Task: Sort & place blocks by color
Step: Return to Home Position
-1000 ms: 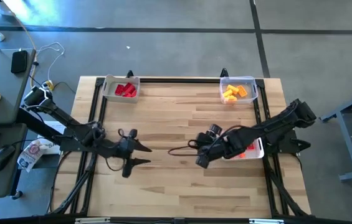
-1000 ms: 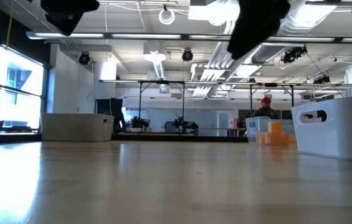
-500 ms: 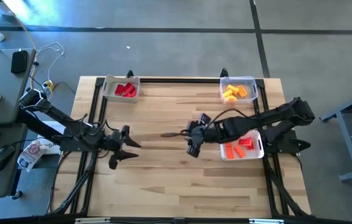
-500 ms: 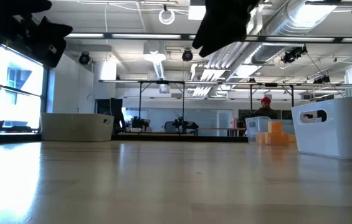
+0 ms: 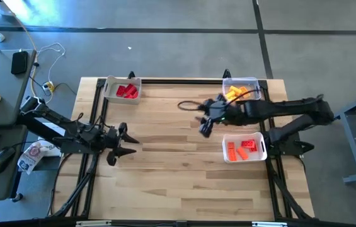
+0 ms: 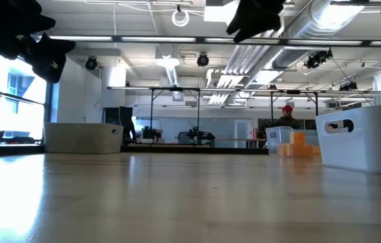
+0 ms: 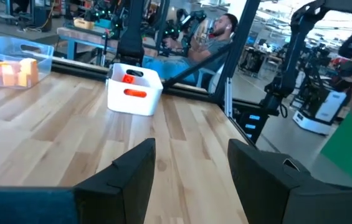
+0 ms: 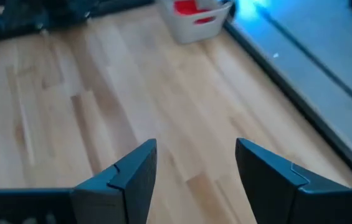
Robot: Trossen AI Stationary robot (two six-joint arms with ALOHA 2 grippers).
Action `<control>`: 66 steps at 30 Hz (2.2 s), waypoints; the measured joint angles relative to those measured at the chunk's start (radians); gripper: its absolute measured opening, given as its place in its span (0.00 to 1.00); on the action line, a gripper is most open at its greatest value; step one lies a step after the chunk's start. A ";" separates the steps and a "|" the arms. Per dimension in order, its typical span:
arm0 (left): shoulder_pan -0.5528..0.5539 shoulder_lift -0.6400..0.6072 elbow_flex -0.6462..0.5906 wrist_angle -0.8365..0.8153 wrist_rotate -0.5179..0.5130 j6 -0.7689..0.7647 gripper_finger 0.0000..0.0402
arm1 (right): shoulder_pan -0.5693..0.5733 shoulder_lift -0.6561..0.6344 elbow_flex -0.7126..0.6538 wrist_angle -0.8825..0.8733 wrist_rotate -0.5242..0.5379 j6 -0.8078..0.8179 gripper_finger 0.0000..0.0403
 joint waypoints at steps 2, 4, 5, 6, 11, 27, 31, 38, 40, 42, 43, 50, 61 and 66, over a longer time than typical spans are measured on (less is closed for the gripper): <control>0.008 -0.041 0.000 -0.036 0.006 0.002 0.47 | -0.011 -0.060 -0.041 0.014 0.021 0.000 0.51; 0.015 -0.081 0.000 -0.074 0.013 0.009 0.47 | -0.020 -0.127 -0.102 0.044 0.032 0.002 0.51; 0.020 -0.101 0.000 -0.090 0.016 0.017 0.47 | -0.023 -0.160 -0.137 0.065 0.031 0.005 0.51; 0.024 -0.119 0.000 -0.106 0.020 0.024 0.47 | -0.023 -0.195 -0.175 0.087 0.030 0.005 0.51; 0.049 -0.200 0.000 -0.171 0.023 0.062 0.47 | -0.016 -0.377 -0.359 0.228 -0.017 0.008 0.51; 0.160 -0.331 0.000 -0.312 0.030 0.172 0.47 | -0.015 -0.964 -0.843 0.487 -0.233 -0.102 0.51; 0.188 -0.331 0.000 -0.333 0.030 0.185 0.47 | -0.015 -1.085 -0.926 0.489 -0.255 -0.109 0.51; 0.226 -0.331 0.000 -0.337 0.031 0.196 0.47 | -0.015 -1.246 -1.043 0.489 -0.319 -0.123 0.51; 0.231 -0.331 0.000 -0.337 0.031 0.210 0.47 | -0.015 -1.281 -1.068 0.488 -0.324 -0.131 0.51; 0.231 -0.331 0.000 -0.336 0.030 0.225 0.47 | -0.015 -1.315 -1.092 0.489 -0.349 -0.148 0.51; 0.231 -0.331 0.000 -0.336 0.029 0.234 0.47 | -0.015 -1.331 -1.104 0.489 -0.367 -0.152 0.51; 0.230 -0.331 0.000 -0.336 0.025 0.244 0.47 | -0.015 -1.357 -1.159 0.493 -0.421 -0.146 0.51; 0.230 -0.331 0.000 -0.335 0.022 0.243 0.47 | -0.015 -1.357 -1.195 0.509 -0.417 -0.126 0.51; 0.230 -0.331 0.000 -0.335 0.022 0.244 0.47 | -0.015 -1.357 -1.195 0.508 -0.414 -0.123 0.51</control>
